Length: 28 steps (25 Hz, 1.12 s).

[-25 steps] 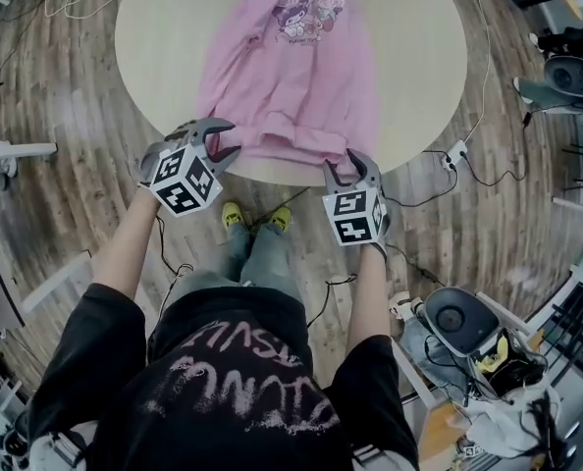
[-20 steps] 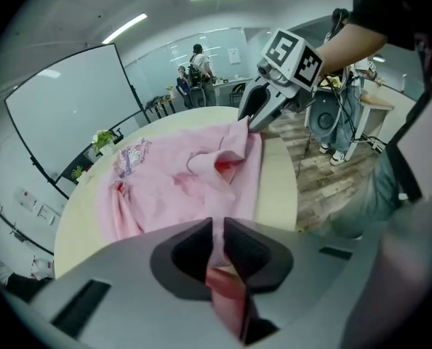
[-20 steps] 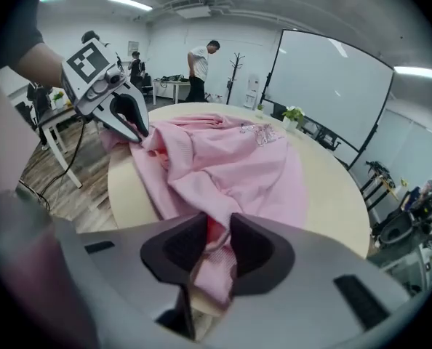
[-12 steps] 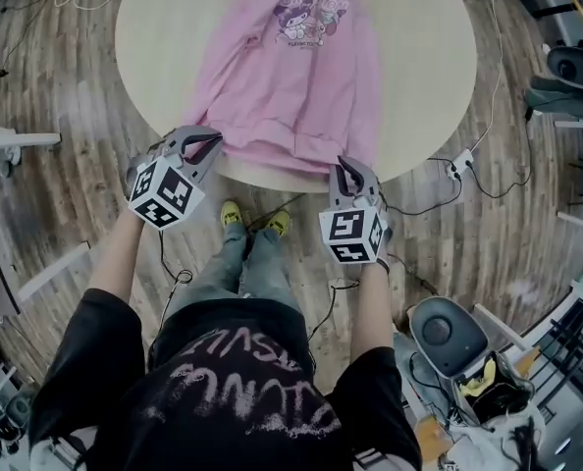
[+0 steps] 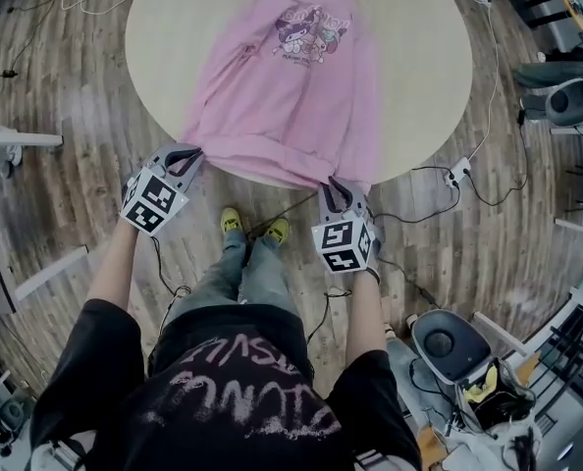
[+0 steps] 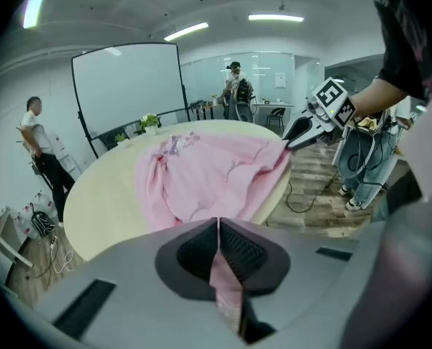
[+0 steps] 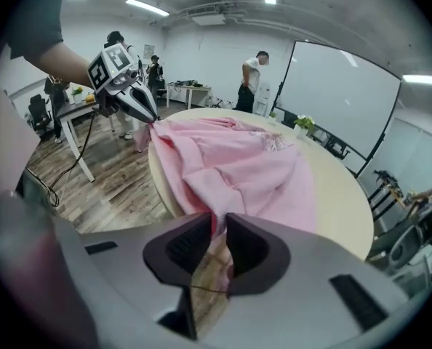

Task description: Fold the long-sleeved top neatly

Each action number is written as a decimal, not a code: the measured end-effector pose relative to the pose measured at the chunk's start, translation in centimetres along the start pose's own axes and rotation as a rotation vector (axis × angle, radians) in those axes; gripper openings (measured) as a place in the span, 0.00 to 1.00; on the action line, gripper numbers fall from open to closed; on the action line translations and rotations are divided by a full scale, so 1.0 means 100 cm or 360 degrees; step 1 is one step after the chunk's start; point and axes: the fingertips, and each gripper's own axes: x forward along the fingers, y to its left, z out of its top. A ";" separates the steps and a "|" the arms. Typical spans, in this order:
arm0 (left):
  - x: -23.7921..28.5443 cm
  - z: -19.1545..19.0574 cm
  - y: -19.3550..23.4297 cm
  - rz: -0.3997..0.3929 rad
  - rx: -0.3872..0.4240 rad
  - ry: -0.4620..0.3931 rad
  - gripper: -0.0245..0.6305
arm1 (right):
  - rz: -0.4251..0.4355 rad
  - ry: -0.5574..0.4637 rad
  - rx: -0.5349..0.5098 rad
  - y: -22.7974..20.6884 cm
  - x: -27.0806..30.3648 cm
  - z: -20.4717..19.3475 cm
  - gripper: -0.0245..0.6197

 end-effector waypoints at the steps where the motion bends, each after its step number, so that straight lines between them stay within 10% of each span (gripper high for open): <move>1: 0.000 -0.011 0.000 -0.0004 -0.0003 0.0044 0.07 | 0.0025 0.0020 0.0030 0.006 0.000 -0.006 0.17; 15: -0.028 -0.031 0.009 -0.0020 0.0099 0.0145 0.12 | -0.0206 0.0178 0.0524 -0.030 -0.010 -0.073 0.35; 18: -0.026 -0.023 0.008 -0.0040 0.0159 0.0142 0.12 | -0.0306 0.0144 0.0533 -0.038 -0.013 -0.075 0.09; 28: -0.018 0.039 0.014 -0.0048 0.0283 0.0048 0.11 | -0.0559 0.0159 0.0522 -0.121 -0.055 -0.076 0.08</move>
